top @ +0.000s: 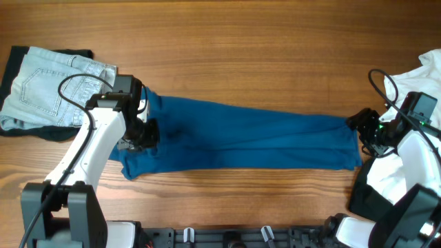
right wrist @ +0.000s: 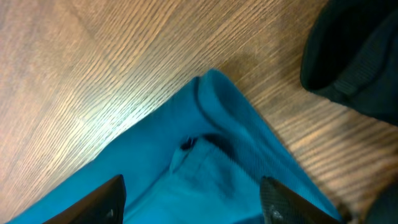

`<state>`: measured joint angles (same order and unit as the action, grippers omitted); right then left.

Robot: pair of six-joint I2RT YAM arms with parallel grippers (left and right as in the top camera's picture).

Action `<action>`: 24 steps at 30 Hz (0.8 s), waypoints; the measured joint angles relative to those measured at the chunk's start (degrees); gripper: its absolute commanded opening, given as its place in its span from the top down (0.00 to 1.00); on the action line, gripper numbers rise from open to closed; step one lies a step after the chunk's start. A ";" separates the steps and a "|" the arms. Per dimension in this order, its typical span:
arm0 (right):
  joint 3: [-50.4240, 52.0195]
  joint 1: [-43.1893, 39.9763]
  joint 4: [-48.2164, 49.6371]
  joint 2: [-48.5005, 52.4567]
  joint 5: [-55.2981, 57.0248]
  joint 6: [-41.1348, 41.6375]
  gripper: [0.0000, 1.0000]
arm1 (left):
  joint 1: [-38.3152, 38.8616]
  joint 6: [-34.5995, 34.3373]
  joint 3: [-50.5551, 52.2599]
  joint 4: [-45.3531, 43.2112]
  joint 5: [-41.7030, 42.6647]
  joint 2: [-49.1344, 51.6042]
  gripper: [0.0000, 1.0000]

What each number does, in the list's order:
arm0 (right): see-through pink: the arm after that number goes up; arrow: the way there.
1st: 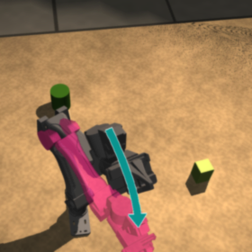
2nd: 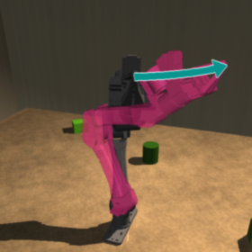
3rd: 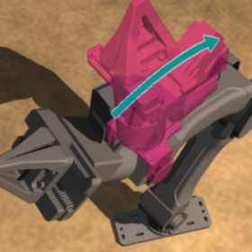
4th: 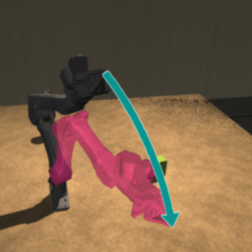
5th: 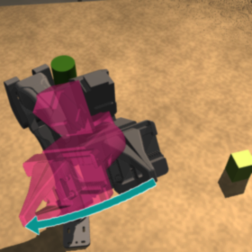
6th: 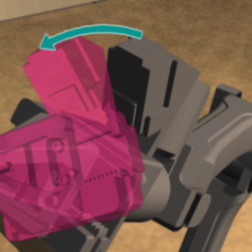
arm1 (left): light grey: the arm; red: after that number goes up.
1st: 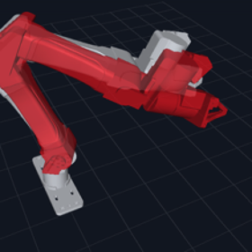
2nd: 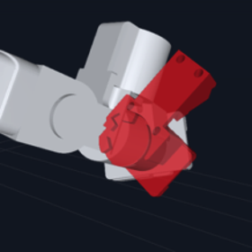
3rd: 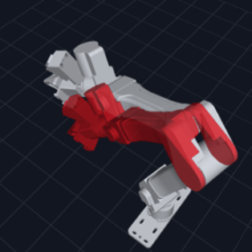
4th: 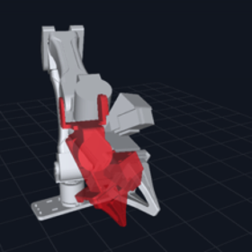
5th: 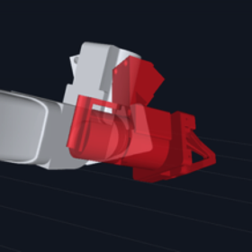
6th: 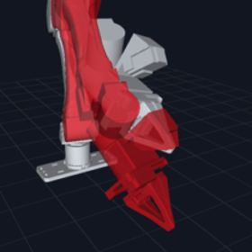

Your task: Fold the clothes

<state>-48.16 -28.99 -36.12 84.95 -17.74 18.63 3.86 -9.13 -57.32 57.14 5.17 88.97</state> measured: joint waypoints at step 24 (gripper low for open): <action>-0.22 0.70 1.95 6.73 -4.74 -2.71 0.94 | 0.00 -2.40 0.07 -6.49 0.00 0.00 0.64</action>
<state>-48.38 -28.29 -34.17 91.68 -22.48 15.92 3.86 -11.53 -57.25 50.65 5.17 88.97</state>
